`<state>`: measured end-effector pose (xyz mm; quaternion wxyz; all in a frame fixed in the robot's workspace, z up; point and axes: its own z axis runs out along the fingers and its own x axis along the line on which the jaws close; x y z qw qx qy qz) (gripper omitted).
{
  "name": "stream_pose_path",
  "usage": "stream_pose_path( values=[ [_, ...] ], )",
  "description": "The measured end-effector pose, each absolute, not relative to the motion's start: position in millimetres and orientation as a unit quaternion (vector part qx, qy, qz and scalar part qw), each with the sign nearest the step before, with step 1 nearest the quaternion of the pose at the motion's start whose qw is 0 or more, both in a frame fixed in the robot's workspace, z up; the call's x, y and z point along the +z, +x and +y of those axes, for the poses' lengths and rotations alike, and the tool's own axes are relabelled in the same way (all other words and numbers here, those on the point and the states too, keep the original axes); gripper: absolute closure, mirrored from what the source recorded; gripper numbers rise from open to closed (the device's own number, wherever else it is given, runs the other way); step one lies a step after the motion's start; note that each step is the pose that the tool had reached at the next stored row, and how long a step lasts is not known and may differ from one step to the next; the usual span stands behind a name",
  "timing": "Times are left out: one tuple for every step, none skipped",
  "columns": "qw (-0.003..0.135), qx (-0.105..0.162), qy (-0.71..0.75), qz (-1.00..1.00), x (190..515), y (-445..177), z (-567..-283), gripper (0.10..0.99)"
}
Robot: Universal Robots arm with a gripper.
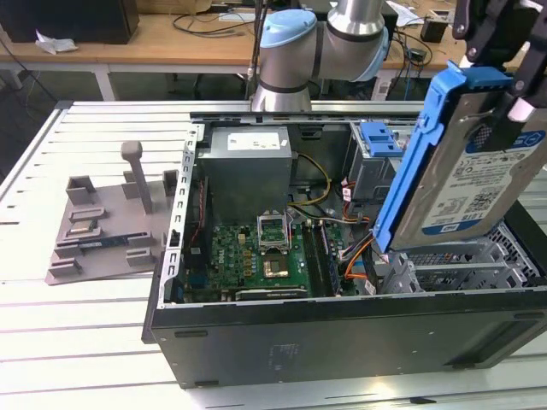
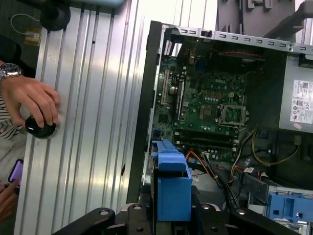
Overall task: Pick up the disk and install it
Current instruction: 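Pick up the disk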
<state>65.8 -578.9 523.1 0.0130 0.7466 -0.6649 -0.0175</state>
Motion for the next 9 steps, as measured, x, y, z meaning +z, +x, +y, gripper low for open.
stream_pose_path(
  values=[
    [0.013, -0.018, 0.74, -0.672, 521.3, 66.9, -578.8, 0.722],
    [0.013, -0.018, 0.732, -0.681, 519.5, 67.4, -578.7, 0.722],
    [0.013, -0.018, 0.728, -0.686, 519.2, 67.7, -578.7, 0.722],
    [0.012, -0.018, 0.725, -0.689, 519.3, 67.9, -578.7, 0.722],
    [0.011, -0.019, 0.723, -0.69, 519.2, 67.9, -578.7, 0.722],
    [0.009, -0.021, 0.722, -0.692, 519.2, 67.9, -578.7, 0.722],
    [0.007, -0.023, 0.721, -0.693, 519.1, 68.0, -578.7, 0.722],
    [0.005, -0.025, 0.719, -0.694, 519.1, 68.0, -578.7, 0.722],
    [-0.001, -0.031, 0.716, -0.698, 519.1, 67.9, -578.7, 0.722]
  ],
)
